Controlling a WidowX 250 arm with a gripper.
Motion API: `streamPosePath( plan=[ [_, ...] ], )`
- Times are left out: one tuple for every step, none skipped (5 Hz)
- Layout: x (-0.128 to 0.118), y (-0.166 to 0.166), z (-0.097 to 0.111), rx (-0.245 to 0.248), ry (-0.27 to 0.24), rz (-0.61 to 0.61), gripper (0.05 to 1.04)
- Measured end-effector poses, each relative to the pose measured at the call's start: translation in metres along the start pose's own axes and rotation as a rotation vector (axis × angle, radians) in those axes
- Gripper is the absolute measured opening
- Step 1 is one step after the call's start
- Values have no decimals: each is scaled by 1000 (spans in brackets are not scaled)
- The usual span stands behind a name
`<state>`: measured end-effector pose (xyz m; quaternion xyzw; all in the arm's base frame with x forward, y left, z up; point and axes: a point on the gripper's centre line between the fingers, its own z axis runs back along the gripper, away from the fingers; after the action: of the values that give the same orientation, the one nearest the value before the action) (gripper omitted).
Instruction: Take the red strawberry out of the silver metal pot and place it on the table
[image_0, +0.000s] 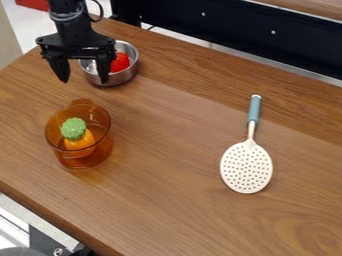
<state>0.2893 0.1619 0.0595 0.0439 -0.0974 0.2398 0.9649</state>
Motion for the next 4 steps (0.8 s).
streamPosePath(
  plan=[
    [-6,-1,-9,-2,37,7,1000],
    [2,-7,-11,-9,74,72,1000],
    [21,-12,-9,-38,84,178,1000],
    [36,-16,-4,-61,40,319,1000]
  ],
)
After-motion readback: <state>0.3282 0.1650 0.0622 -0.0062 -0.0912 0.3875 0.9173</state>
